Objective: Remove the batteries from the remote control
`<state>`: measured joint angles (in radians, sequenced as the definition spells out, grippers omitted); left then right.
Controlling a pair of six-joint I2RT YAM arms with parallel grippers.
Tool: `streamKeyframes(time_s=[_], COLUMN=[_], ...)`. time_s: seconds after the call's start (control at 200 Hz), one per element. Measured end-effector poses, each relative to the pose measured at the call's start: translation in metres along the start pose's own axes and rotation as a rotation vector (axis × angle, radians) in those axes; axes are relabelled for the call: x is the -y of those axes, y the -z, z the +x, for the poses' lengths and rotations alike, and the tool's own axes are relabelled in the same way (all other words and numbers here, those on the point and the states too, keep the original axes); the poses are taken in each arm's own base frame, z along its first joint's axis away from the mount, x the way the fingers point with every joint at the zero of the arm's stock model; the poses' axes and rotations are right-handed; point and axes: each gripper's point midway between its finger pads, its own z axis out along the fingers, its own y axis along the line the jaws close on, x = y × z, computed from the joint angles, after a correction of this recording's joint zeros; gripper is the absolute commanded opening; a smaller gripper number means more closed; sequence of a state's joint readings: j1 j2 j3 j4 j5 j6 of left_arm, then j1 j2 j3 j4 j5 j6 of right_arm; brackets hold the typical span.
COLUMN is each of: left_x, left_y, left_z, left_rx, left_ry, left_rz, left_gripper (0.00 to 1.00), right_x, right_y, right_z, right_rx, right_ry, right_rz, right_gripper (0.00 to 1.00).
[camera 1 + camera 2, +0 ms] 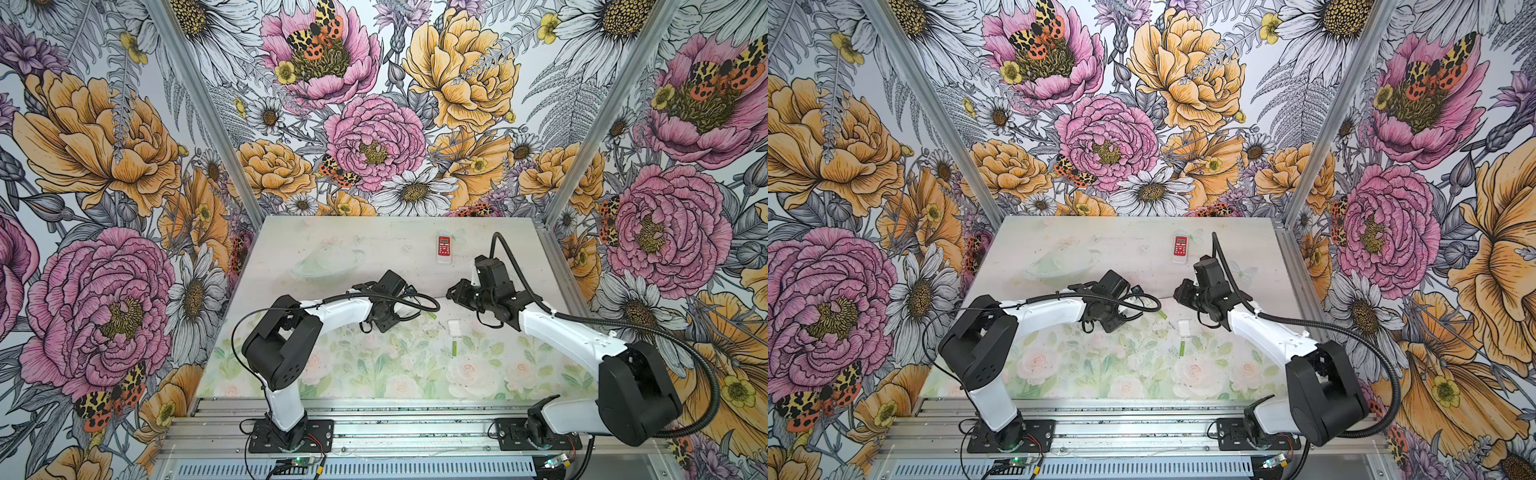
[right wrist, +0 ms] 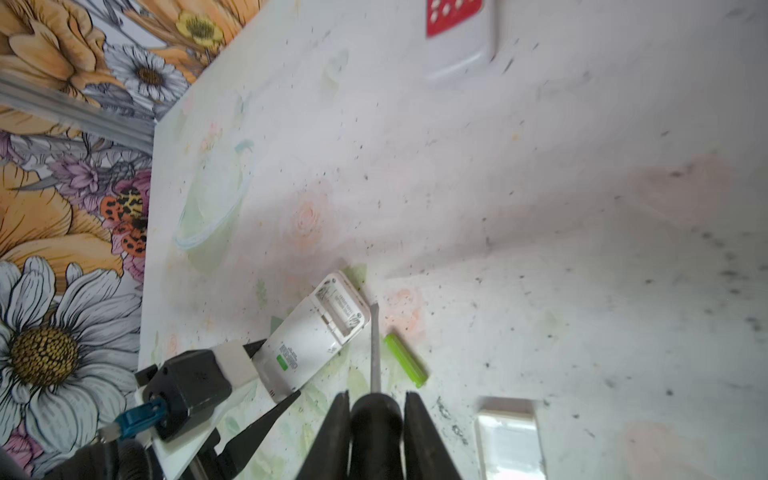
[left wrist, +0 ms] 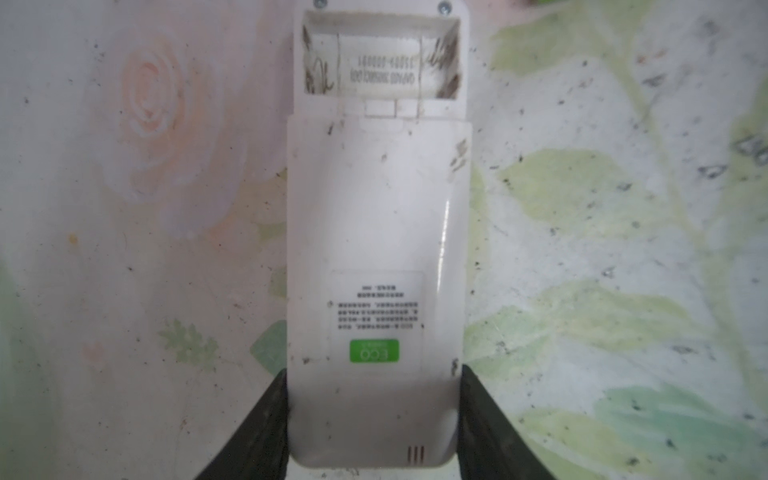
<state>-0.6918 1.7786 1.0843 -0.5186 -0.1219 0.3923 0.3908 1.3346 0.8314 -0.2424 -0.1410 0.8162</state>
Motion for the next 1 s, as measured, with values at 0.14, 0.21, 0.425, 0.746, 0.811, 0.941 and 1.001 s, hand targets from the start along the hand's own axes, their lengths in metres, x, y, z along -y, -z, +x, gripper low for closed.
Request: streamKeyframes(time_s=[0.14, 0.21, 0.425, 0.746, 0.811, 0.941, 1.001], left_x=[0.000, -0.008, -0.065, -0.095, -0.089, -0.077, -0.074], left_y=[0.005, 0.017, 0.095, 0.056, 0.022, -0.041, -0.063], left_z=[-0.005, -0.020, -0.127, -0.253, -0.252, -0.242, -0.238], left_rx=[0.016, 0.064, 0.360, 0.463, 0.405, 0.294, 0.263], left_ry=[0.060, 0.124, 0.347, 0.581, 0.632, 0.721, 0.747], left_rz=[0.040, 0.067, 0.082, 0.169, 0.186, 0.184, 0.168], left_gripper=[0.99, 0.99, 0.99, 0.99, 0.99, 0.99, 0.99], right_x=[0.016, 0.036, 0.066, 0.087, 0.104, 0.134, 0.143], right_y=[0.008, 0.008, 0.016, -0.002, -0.010, -0.018, -0.019], right_z=[-0.026, -0.035, -0.088, -0.105, -0.083, -0.041, -0.028], right_rx=[0.139, 0.183, 0.292, 0.382, 0.357, 0.305, 0.283], right_ry=[-0.029, -0.071, -0.124, -0.061, -0.069, -0.096, -0.099], right_rz=[0.031, 0.068, 0.130, 0.100, 0.122, 0.166, 0.183], right_gripper=[0.00, 0.00, 0.00, 0.09, 0.22, 0.47, 0.58])
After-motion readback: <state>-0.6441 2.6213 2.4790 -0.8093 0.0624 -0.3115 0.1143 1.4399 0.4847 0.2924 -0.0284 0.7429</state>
